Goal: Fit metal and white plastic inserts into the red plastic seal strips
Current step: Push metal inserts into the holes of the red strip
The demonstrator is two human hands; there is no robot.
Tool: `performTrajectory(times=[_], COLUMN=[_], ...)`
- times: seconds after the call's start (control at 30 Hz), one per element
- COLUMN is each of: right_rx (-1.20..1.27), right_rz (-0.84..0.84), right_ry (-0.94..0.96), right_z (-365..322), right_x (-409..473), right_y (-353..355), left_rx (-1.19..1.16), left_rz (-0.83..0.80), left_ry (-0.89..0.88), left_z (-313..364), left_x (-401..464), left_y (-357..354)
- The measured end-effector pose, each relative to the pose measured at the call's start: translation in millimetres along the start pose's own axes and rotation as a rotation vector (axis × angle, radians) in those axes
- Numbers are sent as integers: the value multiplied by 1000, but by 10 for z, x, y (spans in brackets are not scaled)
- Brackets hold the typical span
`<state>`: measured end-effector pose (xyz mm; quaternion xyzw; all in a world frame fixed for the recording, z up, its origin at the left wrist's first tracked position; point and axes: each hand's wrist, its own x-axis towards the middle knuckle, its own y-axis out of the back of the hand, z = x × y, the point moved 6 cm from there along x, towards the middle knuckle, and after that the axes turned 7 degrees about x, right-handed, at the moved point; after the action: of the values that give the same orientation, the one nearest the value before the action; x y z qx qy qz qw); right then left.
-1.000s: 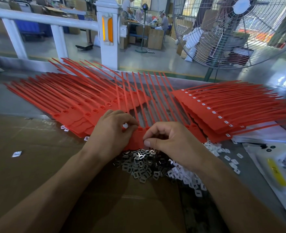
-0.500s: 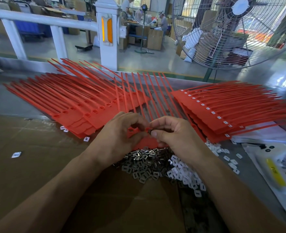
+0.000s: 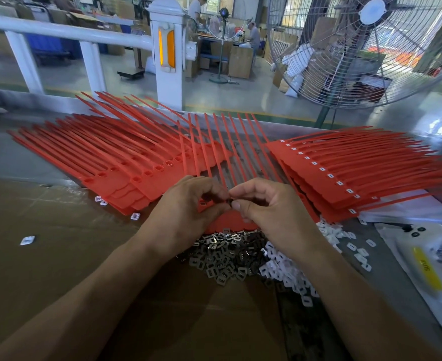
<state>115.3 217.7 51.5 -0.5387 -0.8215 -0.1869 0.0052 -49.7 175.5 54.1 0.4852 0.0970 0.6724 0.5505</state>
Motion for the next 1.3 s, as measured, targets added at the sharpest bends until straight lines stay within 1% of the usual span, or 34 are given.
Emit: performTrajectory(times=[0.2,0.33,0.43,0.53,0.67,0.8,0.9,1.1,1.3], right_rx=[-33,-17,-8,-3,-3,30,12,-53,-71], right_rz=[25,12,7,27,42,44,57,90,83], right_ry=[54,42,38,37,35,33,68,159,235], right_z=[-57,-60,-60,-52,-35,-34,-54,-130,-177], right_x=[-13,-23,-28,-30,-19,-1,-11,-25,-35], right_y=[-5,-9,-19,-2,7,-4,-4,4,-2], left_rx=[-43,-57,-113,-194,-208,-276,-254,-280,-444], left_rz=[13,10,5,-21,-10,-17,-36,-79,-126], left_ry=[94,141,183,195,206,214,199,230,300], left_z=[-49,-52,-62,-44,-42,-64,-57,-101,-102], left_x=[-2,-2,-2,-13,-13,-11,-14,-15,-33], left_y=[-30,-33,-28,-37,-29,-22,-41,-67,-109])
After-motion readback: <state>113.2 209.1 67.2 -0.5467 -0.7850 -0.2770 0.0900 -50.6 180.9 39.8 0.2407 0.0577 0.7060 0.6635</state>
